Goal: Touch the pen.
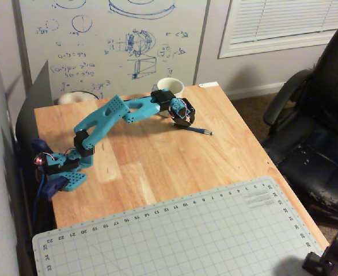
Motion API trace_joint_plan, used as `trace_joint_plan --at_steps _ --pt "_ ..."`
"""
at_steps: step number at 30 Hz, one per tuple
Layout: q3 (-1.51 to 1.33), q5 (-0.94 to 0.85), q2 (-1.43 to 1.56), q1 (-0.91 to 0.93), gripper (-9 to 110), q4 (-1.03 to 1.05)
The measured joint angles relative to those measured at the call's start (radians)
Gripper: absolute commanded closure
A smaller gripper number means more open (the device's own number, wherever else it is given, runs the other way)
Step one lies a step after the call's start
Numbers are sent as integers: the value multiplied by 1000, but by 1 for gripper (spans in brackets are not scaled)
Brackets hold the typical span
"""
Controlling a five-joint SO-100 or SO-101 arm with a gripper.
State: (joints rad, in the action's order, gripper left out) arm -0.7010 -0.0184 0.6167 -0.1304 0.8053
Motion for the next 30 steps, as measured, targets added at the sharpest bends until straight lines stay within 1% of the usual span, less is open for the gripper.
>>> trace_joint_plan --at_steps 1,3,5,8,13,16,18,22,24,26,30 --pt "-3 0 0 0 101 0" --pt "-118 -66 35 11 101 25" --pt "-345 -89 186 34 101 127" --pt "-753 -104 476 43 101 221" --pt "-1485 -109 979 37 101 252" --pt "-1905 -109 1342 37 101 272" --pt "-2120 -110 1634 38 101 272" --pt "-2353 -109 2226 40 101 262" --pt "-2418 -109 2436 37 101 272" --pt "-2444 -109 2516 38 101 272" --pt "-2451 -109 2559 38 101 272"
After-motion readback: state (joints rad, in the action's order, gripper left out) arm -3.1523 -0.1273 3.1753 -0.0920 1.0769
